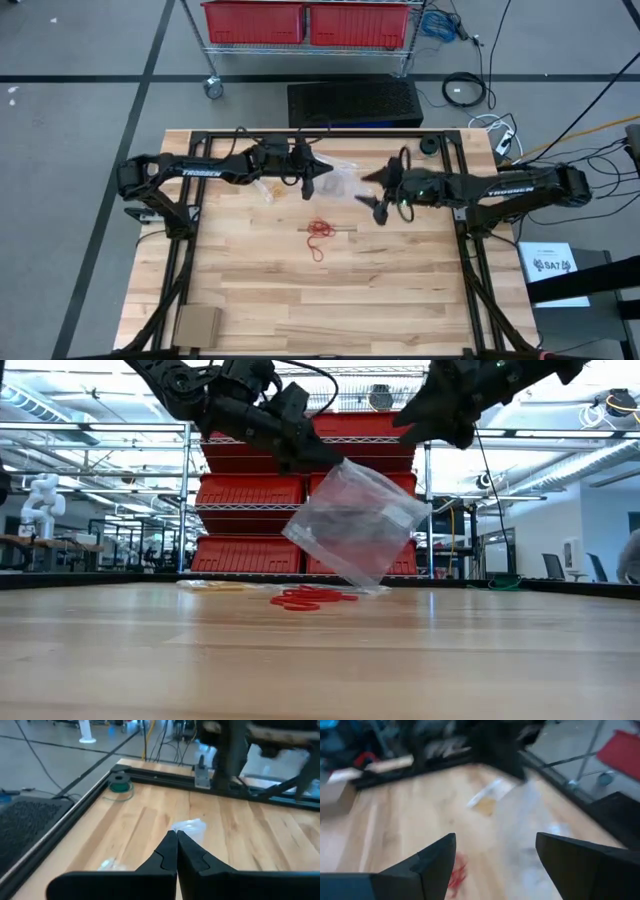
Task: Sort rubber bands
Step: Put the red rubber band into the bottom right transparent zip bag
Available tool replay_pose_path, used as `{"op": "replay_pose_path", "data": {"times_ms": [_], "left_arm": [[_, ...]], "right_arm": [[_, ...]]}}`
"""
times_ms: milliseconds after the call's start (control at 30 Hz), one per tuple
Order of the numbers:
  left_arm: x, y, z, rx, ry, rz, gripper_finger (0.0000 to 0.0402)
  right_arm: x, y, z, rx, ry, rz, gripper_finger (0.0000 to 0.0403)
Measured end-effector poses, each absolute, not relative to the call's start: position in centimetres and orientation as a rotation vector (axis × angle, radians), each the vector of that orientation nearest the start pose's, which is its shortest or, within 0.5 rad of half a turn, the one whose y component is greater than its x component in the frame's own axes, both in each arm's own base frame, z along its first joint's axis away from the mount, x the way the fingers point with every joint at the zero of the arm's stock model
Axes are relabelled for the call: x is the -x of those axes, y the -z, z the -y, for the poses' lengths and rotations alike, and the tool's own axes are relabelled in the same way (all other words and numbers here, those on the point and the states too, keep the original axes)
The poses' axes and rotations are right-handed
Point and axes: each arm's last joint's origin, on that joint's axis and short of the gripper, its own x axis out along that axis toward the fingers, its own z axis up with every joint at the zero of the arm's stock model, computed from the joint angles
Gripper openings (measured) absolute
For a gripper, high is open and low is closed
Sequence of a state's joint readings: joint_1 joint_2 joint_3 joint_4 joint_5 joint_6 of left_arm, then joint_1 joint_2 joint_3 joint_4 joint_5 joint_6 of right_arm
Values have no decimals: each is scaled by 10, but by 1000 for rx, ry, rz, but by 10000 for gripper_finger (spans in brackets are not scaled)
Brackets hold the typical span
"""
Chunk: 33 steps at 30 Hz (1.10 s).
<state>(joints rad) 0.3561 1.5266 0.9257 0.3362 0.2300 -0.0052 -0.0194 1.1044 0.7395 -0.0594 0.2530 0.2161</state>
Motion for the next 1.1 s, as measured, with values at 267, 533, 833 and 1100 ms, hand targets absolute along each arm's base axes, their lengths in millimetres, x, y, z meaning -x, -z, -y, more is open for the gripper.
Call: {"op": "replay_pose_path", "data": {"times_ms": [267, 533, 833, 1100], "left_arm": [[-280, -269, -105, 33, -179, -228, 0], [-237, -252, -90, 59, -238, -151, 0], [-214, -249, -82, 51, -265, -120, 0], [-200, -249, -76, 41, -260, -92, 0]], "right_arm": [[-276, -223, -26, -218, 149, -516, 229], [-317, -180, -53, -316, 131, -595, 209], [-388, -165, -77, -347, 255, -815, 226], [-437, -155, -81, -363, 393, -852, 220]]}}
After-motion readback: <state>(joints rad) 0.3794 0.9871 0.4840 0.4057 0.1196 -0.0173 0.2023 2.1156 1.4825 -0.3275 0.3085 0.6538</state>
